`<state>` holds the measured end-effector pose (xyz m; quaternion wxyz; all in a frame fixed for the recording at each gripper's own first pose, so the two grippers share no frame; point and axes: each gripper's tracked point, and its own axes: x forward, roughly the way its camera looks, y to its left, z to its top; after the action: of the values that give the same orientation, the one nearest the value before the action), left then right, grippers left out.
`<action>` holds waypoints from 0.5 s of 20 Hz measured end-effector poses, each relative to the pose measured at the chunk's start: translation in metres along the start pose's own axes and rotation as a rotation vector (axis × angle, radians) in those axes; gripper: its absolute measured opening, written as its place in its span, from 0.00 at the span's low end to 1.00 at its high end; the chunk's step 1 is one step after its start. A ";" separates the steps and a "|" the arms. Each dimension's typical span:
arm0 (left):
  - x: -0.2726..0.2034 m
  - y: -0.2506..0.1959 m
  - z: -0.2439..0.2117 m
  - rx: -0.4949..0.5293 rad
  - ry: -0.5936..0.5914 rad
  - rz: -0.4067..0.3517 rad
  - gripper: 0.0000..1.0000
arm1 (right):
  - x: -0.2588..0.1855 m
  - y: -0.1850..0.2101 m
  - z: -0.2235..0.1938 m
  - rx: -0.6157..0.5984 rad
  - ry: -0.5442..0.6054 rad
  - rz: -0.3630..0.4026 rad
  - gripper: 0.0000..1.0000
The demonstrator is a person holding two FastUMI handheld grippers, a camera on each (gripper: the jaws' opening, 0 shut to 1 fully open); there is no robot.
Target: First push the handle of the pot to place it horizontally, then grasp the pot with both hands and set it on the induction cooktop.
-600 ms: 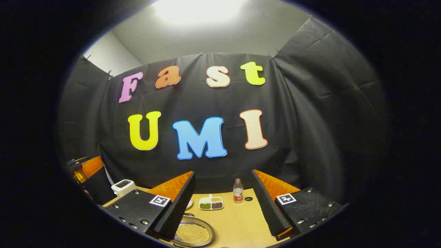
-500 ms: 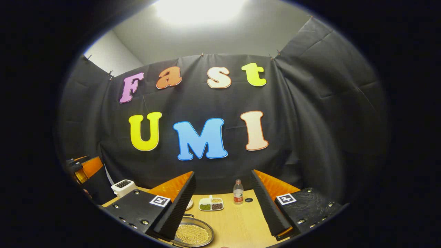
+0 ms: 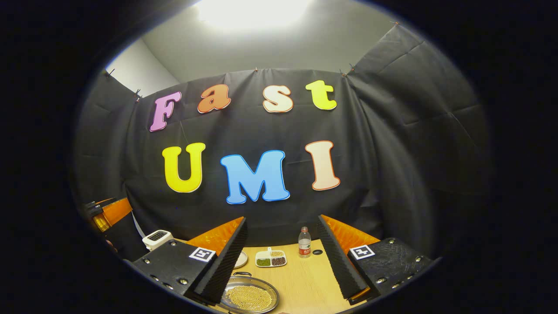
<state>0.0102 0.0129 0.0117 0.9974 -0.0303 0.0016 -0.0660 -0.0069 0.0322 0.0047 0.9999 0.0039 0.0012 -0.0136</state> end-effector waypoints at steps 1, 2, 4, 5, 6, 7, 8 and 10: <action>0.000 0.002 0.001 -0.011 -0.004 -0.008 0.96 | 0.000 0.005 -0.001 0.000 0.001 0.004 0.96; 0.000 0.002 0.003 -0.014 -0.008 -0.018 0.96 | 0.000 0.010 -0.003 -0.003 0.006 0.009 0.96; -0.001 0.006 0.003 0.018 -0.004 -0.027 0.98 | 0.000 0.017 -0.011 -0.007 0.020 0.020 0.96; 0.000 0.011 0.000 0.032 -0.001 -0.018 0.97 | 0.001 0.020 -0.014 -0.009 0.027 0.024 0.96; -0.003 0.015 -0.001 0.032 -0.004 -0.009 0.96 | 0.002 0.022 -0.018 -0.012 0.033 0.022 0.96; -0.007 0.015 -0.001 0.029 -0.009 -0.004 0.96 | 0.002 0.025 -0.023 -0.012 0.041 0.026 0.96; -0.008 0.016 -0.001 0.033 -0.011 0.004 0.96 | 0.003 0.029 -0.029 -0.014 0.055 0.032 0.96; -0.013 0.021 -0.006 0.045 -0.004 0.019 0.98 | 0.003 0.035 -0.045 -0.022 0.095 0.050 0.96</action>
<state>0.0001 0.0352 0.0039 0.9984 -0.0079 -0.0016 -0.0565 -0.0026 0.0679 -0.0405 0.9987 -0.0065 0.0490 0.0117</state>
